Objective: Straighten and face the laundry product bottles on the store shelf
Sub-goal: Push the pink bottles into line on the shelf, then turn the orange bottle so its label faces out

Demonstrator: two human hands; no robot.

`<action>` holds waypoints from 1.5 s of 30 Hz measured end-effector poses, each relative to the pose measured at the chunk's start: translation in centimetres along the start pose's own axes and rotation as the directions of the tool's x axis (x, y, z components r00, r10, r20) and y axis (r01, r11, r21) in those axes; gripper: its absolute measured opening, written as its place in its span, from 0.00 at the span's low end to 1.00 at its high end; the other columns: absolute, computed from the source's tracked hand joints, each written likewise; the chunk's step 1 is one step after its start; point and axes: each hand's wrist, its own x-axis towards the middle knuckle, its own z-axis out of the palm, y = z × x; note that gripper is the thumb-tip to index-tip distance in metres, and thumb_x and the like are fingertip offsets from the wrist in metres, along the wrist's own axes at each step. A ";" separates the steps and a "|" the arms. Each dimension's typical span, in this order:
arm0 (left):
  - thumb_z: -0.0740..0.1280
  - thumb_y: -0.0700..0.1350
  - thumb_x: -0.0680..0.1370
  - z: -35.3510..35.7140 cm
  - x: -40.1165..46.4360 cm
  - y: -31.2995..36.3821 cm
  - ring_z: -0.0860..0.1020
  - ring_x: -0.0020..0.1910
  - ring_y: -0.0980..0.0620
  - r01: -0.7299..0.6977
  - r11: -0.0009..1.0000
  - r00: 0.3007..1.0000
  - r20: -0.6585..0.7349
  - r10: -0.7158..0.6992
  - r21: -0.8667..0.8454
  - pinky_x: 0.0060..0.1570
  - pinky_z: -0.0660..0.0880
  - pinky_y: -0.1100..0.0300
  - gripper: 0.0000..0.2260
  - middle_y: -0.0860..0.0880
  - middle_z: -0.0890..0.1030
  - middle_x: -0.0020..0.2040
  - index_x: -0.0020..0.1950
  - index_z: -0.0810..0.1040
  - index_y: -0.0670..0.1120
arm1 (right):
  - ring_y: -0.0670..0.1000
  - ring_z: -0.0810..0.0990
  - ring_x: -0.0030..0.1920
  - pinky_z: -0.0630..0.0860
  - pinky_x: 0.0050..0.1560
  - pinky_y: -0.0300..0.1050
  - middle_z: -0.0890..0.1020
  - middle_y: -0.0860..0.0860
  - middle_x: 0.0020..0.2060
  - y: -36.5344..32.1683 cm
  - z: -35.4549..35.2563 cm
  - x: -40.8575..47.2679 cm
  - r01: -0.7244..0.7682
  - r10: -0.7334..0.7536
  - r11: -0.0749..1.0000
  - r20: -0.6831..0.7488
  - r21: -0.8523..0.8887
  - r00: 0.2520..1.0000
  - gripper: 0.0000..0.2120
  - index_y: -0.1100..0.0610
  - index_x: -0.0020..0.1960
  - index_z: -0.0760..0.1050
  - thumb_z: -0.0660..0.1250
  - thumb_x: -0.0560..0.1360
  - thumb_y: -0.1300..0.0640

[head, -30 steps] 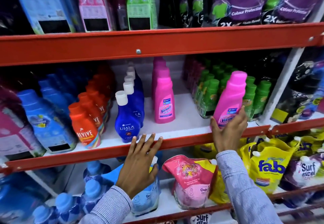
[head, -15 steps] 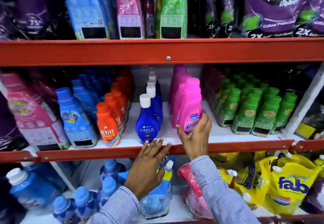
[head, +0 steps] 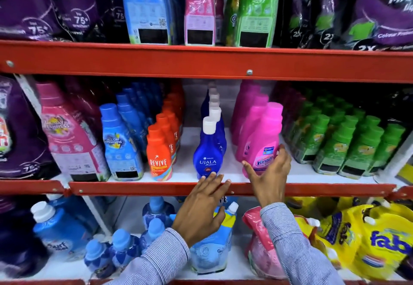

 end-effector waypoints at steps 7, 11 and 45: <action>0.68 0.46 0.76 -4.1 -3.0 -3.9 0.80 0.59 0.51 0.005 0.984 0.873 -0.478 -0.092 -0.181 0.66 0.74 0.57 0.12 0.48 0.85 0.58 0.58 0.83 0.46 | 0.57 0.72 0.64 0.66 0.70 0.44 0.74 0.62 0.62 -6.9 0.0 -3.3 0.273 -0.221 0.943 -0.254 0.191 0.942 0.27 0.65 0.66 0.70 0.73 0.70 0.63; 0.67 0.48 0.74 -6.8 -5.3 -5.8 0.79 0.54 0.62 0.131 0.924 0.719 -0.607 -0.339 -0.360 0.62 0.69 0.74 0.11 0.52 0.86 0.53 0.53 0.84 0.47 | 0.51 0.79 0.55 0.74 0.61 0.42 0.81 0.56 0.53 -10.8 2.5 -6.3 0.401 -0.379 0.861 -0.131 0.313 0.916 0.13 0.63 0.57 0.78 0.69 0.73 0.66; 0.68 0.51 0.72 -8.1 -4.9 -9.0 0.79 0.67 0.58 0.358 0.684 0.773 -0.210 -0.599 -0.635 0.68 0.78 0.50 0.31 0.51 0.81 0.69 0.76 0.71 0.48 | 0.39 0.81 0.54 0.76 0.59 0.35 0.84 0.48 0.57 -12.3 9.6 -9.1 -0.117 -0.020 0.939 0.389 0.324 0.921 0.16 0.54 0.63 0.78 0.64 0.77 0.63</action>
